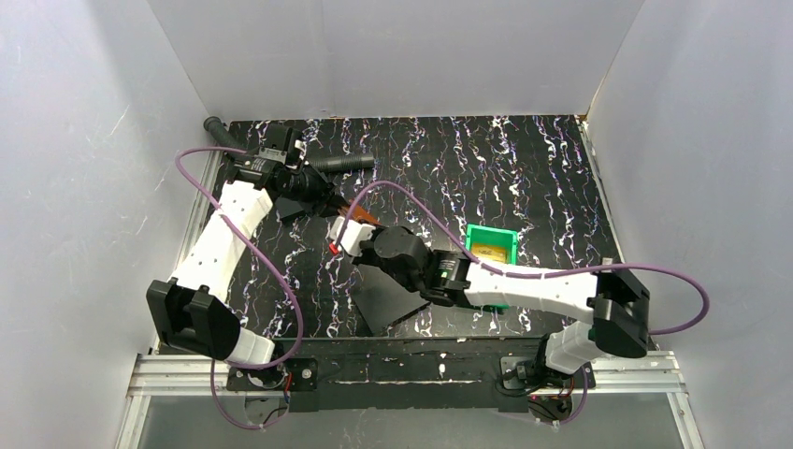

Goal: Put the credit cards into the card holder
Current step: Close the card holder at the center of the board.

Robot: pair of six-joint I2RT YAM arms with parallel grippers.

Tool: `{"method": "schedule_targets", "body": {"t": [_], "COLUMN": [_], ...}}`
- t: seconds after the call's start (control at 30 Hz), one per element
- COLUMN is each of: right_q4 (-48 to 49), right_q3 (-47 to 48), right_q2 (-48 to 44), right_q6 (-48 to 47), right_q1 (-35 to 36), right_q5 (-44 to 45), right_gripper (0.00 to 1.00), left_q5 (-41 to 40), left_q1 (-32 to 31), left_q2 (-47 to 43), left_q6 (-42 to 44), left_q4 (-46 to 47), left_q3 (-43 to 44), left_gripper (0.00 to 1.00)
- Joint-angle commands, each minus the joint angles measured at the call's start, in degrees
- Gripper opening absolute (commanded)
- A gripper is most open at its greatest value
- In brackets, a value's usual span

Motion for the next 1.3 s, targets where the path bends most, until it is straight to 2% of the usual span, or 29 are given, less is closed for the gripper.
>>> {"method": "schedule_targets", "body": {"t": [0.0,0.1,0.13,0.17,0.23,0.3,0.33,0.4,0.43,0.53,0.57,0.63,0.73,0.8,0.87,0.93,1.1,1.2,1.27], "right_q4": [4.41,6.42,7.03,7.29,7.23,4.43,3.4,3.91,4.2,4.95,6.59,12.31,20.61,26.26,38.04,52.21,73.5,81.73,83.32], "right_q3": [3.57,1.47,0.48,0.16,-0.19,0.43,0.45,-1.43,-2.46,-4.76,-6.09,-9.77,-13.16,-15.0,-17.88,-20.38,-22.01,-21.81,-21.52], "right_q2": [3.23,2.13,1.71,1.45,1.19,1.05,0.58,-1.48,-2.39,-4.03,-4.55,-5.5,-4.8,-4.18,-3.54,-2.33,2.8,6.2,7.61], "right_q6": [-0.74,0.47,0.55,0.89,2.53,7.63,10.16,15.78,18.71,31.03,35.37,44.47,58.83,68.51,82.65,93.77,112.75,119.01,119.99], "right_q1": [0.33,0.25,0.24,0.24,0.04,-1.2,-2.35,-4.77,-6.72,-14.91,-18.33,-25.17,-34.03,-39.26,-42.82,-44.84,-44.99,-44.65,-44.22], "right_q5": [11.81,13.65,13.58,13.56,13.98,11.2,8.66,0.91,-3.44,-17.65,-23.5,-34.5,-48.07,-54.02,-58.61,-60.02,-57.55,-55.87,-55.72], "right_gripper": [0.27,0.3,0.28,0.22,0.01,0.01,0.01,0.01,0.01,0.01,0.01,0.01,0.01,0.01,0.01,0.01,0.01,0.01,0.01], "left_q5": [1.31,0.3,0.35,0.48,1.33,2.53,2.77,3.11,3.29,2.97,2.9,2.46,10.26,20.89,26.2,28.02,26.16,25.42,25.84], "left_q1": [-0.15,-0.07,-0.04,-0.05,-0.07,0.05,0.02,0.12,0.1,0.98,1.73,3.61,5.89,6.67,6.69,6.62,3.9,2.62,1.54], "left_q2": [-0.71,-1.12,-1.15,-1.08,-0.86,-0.62,-0.59,-0.98,-1.15,-2.05,-2.44,-4.06,-8.23,-10.02,-10.87,-11.66,-11.52,-9.91,-8.89], "left_q6": [-2.02,-1.64,-1.56,-1.54,-0.94,0.59,1.42,3.34,4.28,6.47,7.39,9.56,11.81,6.91,-0.13,-6.47,-6.59,-9.0,-13.83], "left_q4": [-1.38,-1.83,-1.86,-1.87,-1.12,0.06,0.5,1.92,2.97,4.12,4.56,6.31,18.58,31.43,46.54,55.65,56.23,58.04,65.82], "left_q3": [2.61,2.87,2.86,3.04,3.34,3.82,4.08,4.34,4.36,4.25,3.83,1.57,-8.07,-15.41,-21.42,-26.35,-24.71,-23.65,-24.27], "left_gripper": [0.0,0.0,0.0,0.0,0.0,0.0,0.1,0.44,0.57,0.91,0.97,0.98,0.98,0.98,0.98,0.98,0.98,0.98,0.98]}}
